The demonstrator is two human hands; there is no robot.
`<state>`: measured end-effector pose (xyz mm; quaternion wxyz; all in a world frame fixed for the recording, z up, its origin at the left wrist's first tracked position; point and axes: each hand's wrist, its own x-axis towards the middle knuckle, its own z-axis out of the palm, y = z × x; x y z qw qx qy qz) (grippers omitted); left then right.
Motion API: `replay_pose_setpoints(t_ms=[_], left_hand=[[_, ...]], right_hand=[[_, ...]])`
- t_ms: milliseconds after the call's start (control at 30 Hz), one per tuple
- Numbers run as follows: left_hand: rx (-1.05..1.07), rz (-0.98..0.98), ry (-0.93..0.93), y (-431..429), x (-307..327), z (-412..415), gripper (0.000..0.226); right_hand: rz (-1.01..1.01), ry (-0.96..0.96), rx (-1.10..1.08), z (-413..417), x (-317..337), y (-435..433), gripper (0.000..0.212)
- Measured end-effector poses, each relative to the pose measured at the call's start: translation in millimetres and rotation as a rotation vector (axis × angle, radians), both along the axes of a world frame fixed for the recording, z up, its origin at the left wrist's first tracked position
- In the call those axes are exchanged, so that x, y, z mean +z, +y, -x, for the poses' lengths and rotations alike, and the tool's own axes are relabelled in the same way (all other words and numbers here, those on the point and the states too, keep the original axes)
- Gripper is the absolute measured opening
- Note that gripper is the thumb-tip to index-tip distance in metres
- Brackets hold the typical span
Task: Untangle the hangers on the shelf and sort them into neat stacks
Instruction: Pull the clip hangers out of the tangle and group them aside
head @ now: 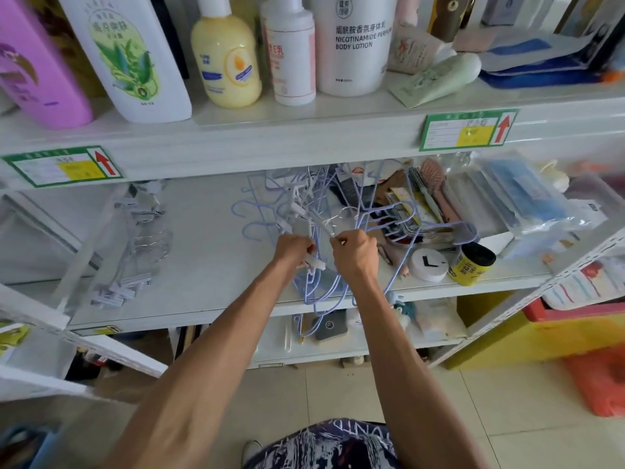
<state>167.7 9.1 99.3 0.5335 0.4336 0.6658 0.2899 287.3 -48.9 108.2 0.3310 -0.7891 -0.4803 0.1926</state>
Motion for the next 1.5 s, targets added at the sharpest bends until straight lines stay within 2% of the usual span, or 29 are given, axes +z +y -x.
replay_pose_setpoints(t_ms=[133, 367, 500, 733, 900, 1000, 1100, 1233, 1367, 1500], left_hand=[[-0.015, -0.019, -0.214, 3.3, 6.0, -3.7, 0.028], [-0.097, -0.001, -0.269, 5.9, 22.4, 8.5, 0.015], [-0.099, -0.059, -0.299, 3.3, 25.4, 29.8, 0.012], [-0.049, -0.166, -0.301, 4.7, 23.2, 55.5, 0.012], [-0.022, -0.201, -0.375, 1.2, 28.2, 53.4, 0.011], [0.049, -0.174, -0.499, -0.3, 27.9, 60.2, 0.01], [0.086, -0.139, -0.666, -4.5, 26.3, 65.6, 0.009], [0.07, -0.184, -0.744, -10.3, 24.3, 67.2, 0.012], [0.048, -0.185, -0.857, -12.7, 20.8, 78.6, 0.019], [0.11, -0.04, -0.924, -10.7, 22.1, 84.4, 0.019]], right_hand=[[-0.087, 0.021, 0.012, -9.4, 2.4, -1.5, 0.023], [-0.186, 0.059, -0.061, -19.2, 15.9, -2.9, 0.018], [-0.207, 0.142, -0.12, -15.0, 21.7, -3.2, 0.018], [-0.248, 0.417, -0.122, -4.0, 31.5, -4.6, 0.012], [-0.296, 0.652, -0.148, 11.3, 44.9, -3.8, 0.011], [-0.317, 0.721, -0.095, 22.8, 51.9, -1.8, 0.013], [-0.288, 0.654, -0.024, 43.2, 48.1, 1.1, 0.013], [-0.225, 0.472, 0.045, 74.5, 33.4, 5.1, 0.015], [-0.225, 0.406, 0.125, 97.5, 25.1, 1.6, 0.015], [-0.28, 0.234, 0.25, 113.2, 17.8, -1.6, 0.019]])
